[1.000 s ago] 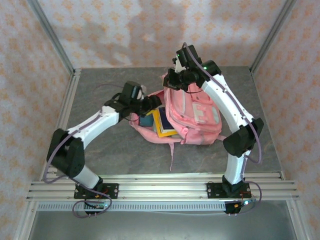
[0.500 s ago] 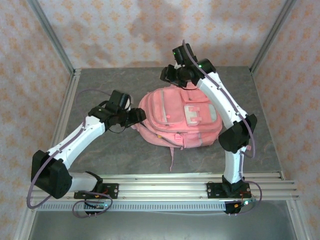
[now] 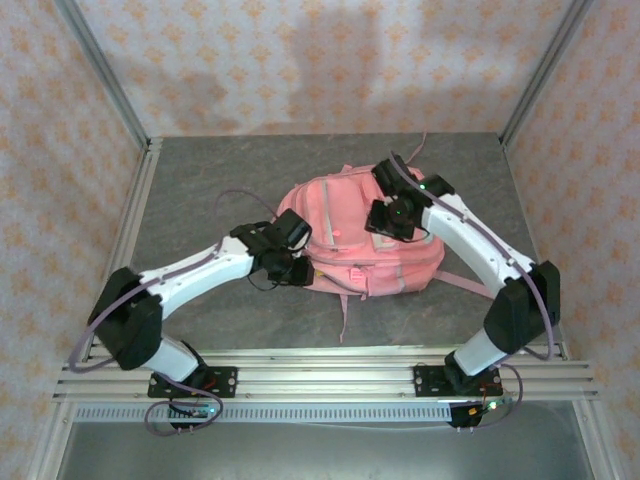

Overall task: Pack the student bag
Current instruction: Zip the student bag at the center of the table.

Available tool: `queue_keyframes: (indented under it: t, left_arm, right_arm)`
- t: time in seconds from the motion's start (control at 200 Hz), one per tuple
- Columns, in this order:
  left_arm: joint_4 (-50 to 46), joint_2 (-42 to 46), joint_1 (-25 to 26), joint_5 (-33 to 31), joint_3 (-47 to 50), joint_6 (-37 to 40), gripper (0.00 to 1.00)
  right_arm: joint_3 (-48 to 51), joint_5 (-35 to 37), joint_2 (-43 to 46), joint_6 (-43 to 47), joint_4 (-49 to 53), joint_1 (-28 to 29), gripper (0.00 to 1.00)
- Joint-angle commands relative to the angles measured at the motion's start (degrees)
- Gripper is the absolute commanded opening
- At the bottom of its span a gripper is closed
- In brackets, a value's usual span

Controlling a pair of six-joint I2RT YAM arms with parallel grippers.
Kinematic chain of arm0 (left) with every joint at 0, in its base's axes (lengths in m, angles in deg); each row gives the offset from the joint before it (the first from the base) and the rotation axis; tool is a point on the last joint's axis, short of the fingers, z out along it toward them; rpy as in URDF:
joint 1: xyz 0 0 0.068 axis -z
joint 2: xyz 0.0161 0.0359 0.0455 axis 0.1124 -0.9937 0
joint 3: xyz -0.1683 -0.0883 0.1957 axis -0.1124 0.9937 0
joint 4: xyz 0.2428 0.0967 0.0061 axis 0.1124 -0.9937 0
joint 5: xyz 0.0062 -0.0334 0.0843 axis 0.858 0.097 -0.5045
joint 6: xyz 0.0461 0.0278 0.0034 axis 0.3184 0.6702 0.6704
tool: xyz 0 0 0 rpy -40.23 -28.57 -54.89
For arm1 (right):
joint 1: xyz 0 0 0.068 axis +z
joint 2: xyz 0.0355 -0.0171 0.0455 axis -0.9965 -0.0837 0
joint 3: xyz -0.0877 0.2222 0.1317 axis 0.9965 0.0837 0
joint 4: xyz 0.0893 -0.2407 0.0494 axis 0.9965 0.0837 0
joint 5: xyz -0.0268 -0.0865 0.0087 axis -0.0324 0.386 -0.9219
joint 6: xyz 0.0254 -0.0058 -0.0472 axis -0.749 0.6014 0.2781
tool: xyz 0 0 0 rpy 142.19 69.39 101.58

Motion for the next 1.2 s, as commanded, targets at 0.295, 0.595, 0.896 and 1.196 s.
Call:
queue_keyframes:
  t: [0.295, 0.595, 0.896, 1.196]
  left_arm:
    - [-10.57, -14.61, -8.14, -7.13, -20.48, 4.69, 0.18]
    - [-12.6, -15.57, -10.49, -5.27, -25.21, 4.7, 0.19]
    - [-8.44, -10.76, -7.04, -2.93, -16.74, 3.98, 0.19]
    - [-0.61, -7.68, 2.37, -4.67, -10.38, 2.99, 0.45]
  right_arm:
    - [0.45, -13.68, -2.14, 1.79, -8.05, -2.77, 0.4]
    - [-6.15, -14.37, -11.81, -5.14, -11.36, -4.36, 0.46]
    - [-8.22, -17.3, -18.8, -11.11, -17.05, -5.58, 0.38]
    - [-7.57, -20.55, -18.04, -18.78, -23.58, -6.03, 0.0]
